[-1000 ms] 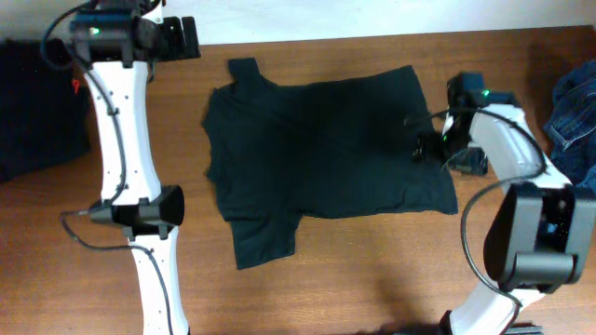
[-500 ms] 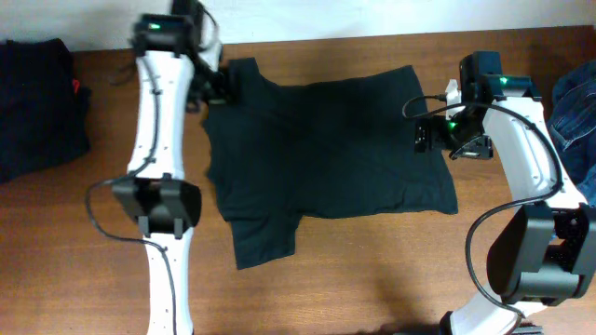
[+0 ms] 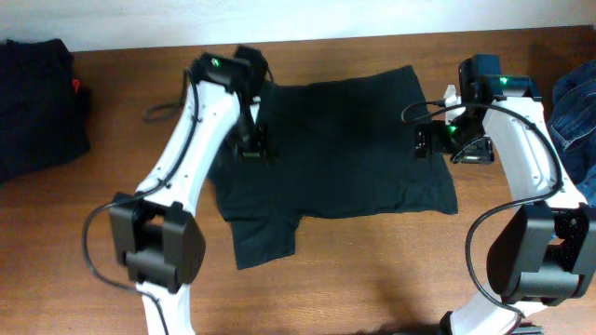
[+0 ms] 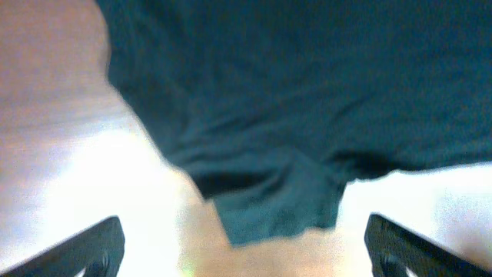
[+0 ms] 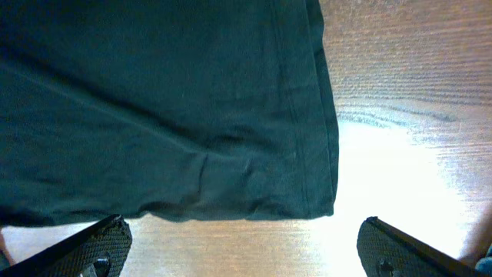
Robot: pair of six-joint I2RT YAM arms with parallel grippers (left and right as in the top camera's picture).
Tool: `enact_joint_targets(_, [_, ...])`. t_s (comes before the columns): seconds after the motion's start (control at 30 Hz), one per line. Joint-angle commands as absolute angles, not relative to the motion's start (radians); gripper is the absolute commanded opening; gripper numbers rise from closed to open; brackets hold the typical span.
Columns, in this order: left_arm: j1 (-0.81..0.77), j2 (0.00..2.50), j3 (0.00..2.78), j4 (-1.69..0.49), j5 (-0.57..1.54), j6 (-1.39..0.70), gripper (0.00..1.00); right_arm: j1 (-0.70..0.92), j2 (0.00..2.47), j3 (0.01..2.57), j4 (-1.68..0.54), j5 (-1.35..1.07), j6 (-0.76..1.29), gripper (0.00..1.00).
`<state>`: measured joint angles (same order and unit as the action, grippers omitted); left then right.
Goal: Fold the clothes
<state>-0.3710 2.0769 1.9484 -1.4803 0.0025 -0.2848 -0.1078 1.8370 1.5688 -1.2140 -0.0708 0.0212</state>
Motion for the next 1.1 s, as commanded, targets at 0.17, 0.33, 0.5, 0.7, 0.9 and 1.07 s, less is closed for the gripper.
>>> enact_joint_targets(0.17, [-0.422, 1.839, 1.402, -1.141, 0.033, -0.403, 1.0, -0.107, 1.816, 1.576, -1.204, -0.075, 0.011, 0.99])
enact_joint_targets(0.33, [-0.424, 1.763, 1.208, -1.01, 0.032, -0.445, 0.99, -0.107, 1.817, 1.576, -1.204, -0.076, 0.012, 0.99])
enact_joint_targets(0.5, [-0.42, 1.764, 1.092, -0.918, 0.006, -0.461, 0.99, -0.107, 1.819, 1.575, -1.201, -0.075, 0.012, 0.99])
enact_joint_targets(0.7, [-0.39, 1.765, 0.987, -0.843, -0.016, -0.512, 0.99, -0.107, 1.82, 1.575, -1.197, -0.076, 0.012, 0.99])
enact_joint_targets(0.9, [-0.323, 1.765, 0.933, -0.813, -0.016, -0.512, 0.99, -0.107, 1.82, 1.575, -1.196, -0.075, 0.012, 0.99])
enact_joint_targets(1.07, [-0.234, 1.765, 0.93, -0.86, -0.023, -0.498, 0.99, -0.107, 1.82, 1.574, -1.198, -0.075, 0.011, 0.99])
